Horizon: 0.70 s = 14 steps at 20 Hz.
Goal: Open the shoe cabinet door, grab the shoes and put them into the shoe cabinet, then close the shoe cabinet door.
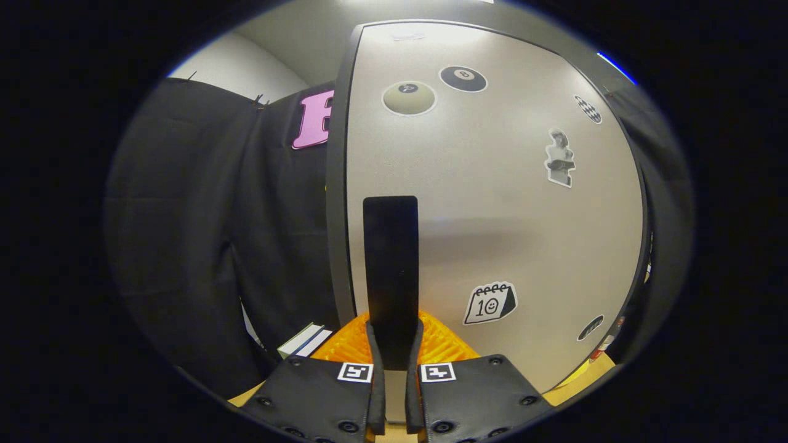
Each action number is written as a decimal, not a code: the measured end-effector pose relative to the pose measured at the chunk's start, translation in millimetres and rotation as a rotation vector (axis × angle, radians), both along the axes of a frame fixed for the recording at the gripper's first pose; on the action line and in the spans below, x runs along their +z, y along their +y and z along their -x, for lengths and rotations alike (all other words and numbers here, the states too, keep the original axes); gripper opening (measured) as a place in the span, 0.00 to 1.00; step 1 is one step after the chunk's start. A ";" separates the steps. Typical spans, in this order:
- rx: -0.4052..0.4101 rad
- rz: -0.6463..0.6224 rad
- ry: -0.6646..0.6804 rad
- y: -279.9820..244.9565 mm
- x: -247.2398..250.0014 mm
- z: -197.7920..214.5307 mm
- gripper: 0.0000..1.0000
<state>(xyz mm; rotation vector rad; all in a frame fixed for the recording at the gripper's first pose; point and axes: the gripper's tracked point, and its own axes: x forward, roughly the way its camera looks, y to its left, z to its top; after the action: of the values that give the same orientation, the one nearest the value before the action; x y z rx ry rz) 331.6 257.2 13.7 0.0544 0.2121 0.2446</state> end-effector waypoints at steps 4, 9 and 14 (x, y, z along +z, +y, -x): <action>0.077 0.006 0.024 -2.2 -2.9 6.6 0.14; 0.142 0.006 0.034 -12.3 -1.8 23.8 0.14; 0.162 0.013 0.041 -28.6 3.3 50.7 0.14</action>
<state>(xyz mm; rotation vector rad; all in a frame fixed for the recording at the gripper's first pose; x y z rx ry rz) 280.9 228.6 17.0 0.0295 0.2591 0.4038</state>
